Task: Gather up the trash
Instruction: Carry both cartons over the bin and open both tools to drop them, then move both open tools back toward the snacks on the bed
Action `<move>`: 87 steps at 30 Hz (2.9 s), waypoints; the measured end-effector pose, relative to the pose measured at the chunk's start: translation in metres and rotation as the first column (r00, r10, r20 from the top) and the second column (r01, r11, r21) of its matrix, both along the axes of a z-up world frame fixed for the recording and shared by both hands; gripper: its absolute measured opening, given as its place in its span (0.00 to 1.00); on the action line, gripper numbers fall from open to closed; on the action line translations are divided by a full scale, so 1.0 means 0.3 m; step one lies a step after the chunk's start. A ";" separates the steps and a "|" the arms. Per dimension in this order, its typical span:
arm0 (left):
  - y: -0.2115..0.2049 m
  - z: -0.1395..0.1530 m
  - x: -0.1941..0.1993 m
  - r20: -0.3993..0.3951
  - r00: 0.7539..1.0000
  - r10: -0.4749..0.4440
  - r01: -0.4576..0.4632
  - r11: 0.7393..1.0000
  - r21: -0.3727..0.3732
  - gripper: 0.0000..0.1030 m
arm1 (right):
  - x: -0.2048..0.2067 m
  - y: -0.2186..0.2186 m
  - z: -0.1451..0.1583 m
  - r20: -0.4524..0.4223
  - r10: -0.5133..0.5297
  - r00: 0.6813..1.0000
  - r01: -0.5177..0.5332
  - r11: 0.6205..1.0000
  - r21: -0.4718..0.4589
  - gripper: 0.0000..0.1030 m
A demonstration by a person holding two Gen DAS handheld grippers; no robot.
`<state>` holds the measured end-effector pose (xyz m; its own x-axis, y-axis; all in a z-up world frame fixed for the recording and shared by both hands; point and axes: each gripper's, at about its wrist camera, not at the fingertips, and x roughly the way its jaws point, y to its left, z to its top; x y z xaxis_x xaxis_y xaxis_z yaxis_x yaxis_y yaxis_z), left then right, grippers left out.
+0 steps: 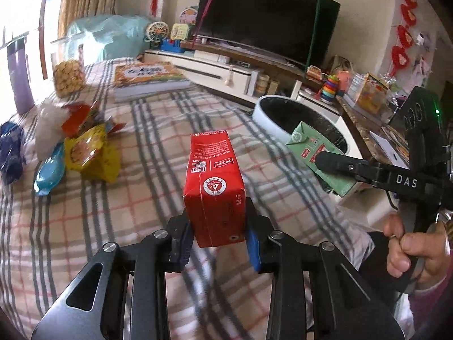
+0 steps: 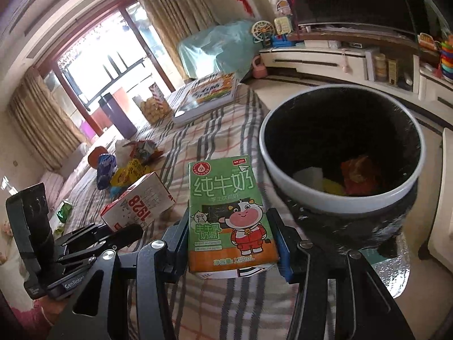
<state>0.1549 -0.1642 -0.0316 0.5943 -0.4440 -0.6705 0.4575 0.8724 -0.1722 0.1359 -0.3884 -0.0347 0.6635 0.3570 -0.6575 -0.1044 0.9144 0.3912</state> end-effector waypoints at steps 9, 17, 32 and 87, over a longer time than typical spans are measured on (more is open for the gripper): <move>-0.126 0.042 0.015 0.034 0.997 -0.069 0.069 0.998 0.006 0.29 | -0.009 -0.105 0.024 0.016 -0.069 0.998 0.069 0.998 0.000 0.49; -0.235 0.066 0.046 0.053 0.991 -0.123 0.123 0.992 0.005 0.29 | -0.002 -0.181 0.039 0.025 -0.126 0.992 0.126 0.992 -0.004 0.49; -0.393 0.083 0.114 0.056 0.980 -0.188 0.188 0.982 0.016 0.29 | 0.071 -0.310 0.022 0.003 -0.204 0.979 0.204 0.979 -0.021 0.49; -0.263 0.053 0.108 -0.013 0.999 -0.031 0.032 0.999 0.008 0.66 | 0.099 -0.294 0.041 0.012 -0.254 0.967 0.253 0.966 0.049 0.80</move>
